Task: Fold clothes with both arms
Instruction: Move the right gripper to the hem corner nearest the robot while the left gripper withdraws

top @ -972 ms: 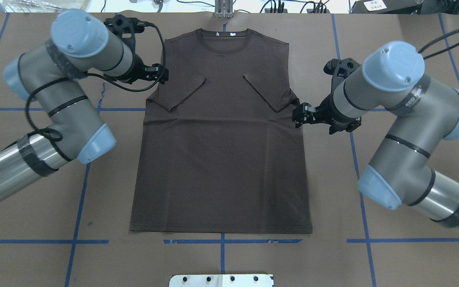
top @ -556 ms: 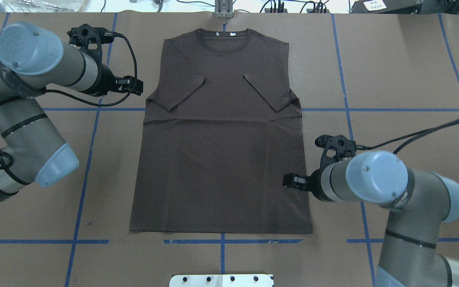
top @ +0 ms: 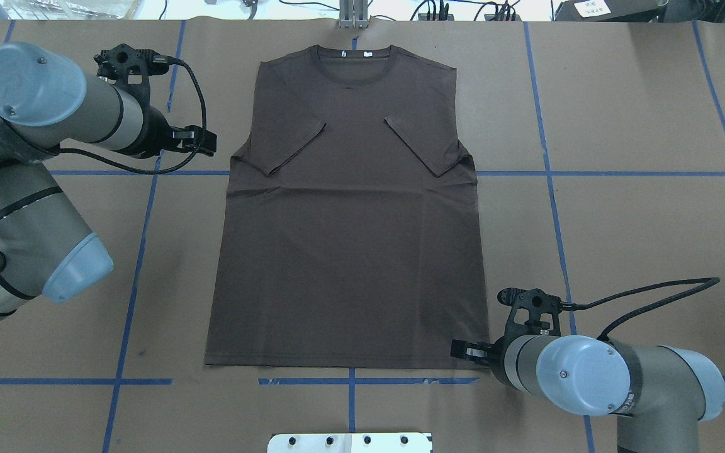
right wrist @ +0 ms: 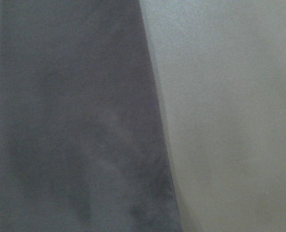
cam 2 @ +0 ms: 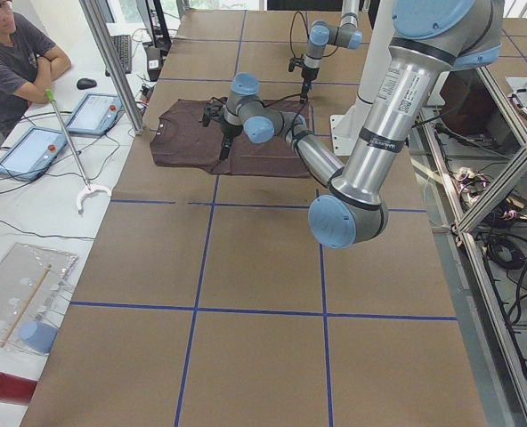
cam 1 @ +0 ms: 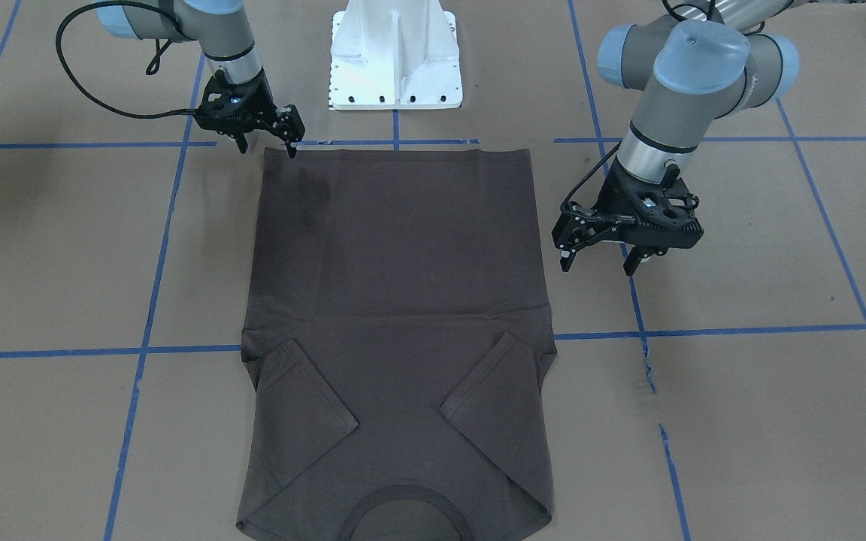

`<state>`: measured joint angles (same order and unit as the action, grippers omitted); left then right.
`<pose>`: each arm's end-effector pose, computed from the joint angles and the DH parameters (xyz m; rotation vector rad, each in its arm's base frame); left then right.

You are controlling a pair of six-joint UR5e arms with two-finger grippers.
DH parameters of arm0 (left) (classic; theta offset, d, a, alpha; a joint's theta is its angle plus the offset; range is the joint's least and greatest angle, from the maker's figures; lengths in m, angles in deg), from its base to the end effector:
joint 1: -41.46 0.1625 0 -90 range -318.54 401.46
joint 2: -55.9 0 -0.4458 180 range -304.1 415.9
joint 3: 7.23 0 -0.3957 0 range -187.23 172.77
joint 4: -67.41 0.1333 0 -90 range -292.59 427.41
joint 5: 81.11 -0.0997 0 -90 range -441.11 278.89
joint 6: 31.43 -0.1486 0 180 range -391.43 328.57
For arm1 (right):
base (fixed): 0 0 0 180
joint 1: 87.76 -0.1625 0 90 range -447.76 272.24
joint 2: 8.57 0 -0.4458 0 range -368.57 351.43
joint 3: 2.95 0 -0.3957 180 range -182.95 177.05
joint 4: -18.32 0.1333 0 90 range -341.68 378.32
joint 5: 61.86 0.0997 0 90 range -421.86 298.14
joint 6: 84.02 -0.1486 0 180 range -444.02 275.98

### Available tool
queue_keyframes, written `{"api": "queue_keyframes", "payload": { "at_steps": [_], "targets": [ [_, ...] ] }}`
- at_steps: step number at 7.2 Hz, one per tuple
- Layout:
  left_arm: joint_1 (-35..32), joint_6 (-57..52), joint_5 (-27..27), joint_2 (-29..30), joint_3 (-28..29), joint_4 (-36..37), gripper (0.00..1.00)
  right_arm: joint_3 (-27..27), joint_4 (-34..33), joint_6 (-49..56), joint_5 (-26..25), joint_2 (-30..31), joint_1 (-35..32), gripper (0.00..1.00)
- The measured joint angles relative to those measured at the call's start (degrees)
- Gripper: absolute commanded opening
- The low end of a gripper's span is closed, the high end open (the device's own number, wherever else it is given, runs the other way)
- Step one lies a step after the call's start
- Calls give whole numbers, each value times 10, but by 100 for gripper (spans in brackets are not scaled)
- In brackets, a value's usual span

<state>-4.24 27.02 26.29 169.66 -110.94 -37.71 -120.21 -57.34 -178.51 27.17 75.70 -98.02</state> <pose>0.4022 -0.5393 0.3367 0.3479 0.8870 -0.0887 -0.5202 -0.2322 0.4180 0.0577 -0.8265 0.2496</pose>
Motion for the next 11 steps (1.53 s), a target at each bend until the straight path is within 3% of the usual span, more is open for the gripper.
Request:
{"api": "queue_keyframes", "payload": {
  "at_steps": [9, 10, 11],
  "targets": [
    [0, 5, -1, 0, -1, 0, 100, 6, -9, 2, 11, -3, 2, 82],
    [0, 6, -1, 0, -1, 0, 100, 8, -9, 3, 11, -3, 2, 76],
    [0, 7, -1, 0, -2, 0, 100, 9, -9, 3, 11, -3, 2, 60]
  ]
}}
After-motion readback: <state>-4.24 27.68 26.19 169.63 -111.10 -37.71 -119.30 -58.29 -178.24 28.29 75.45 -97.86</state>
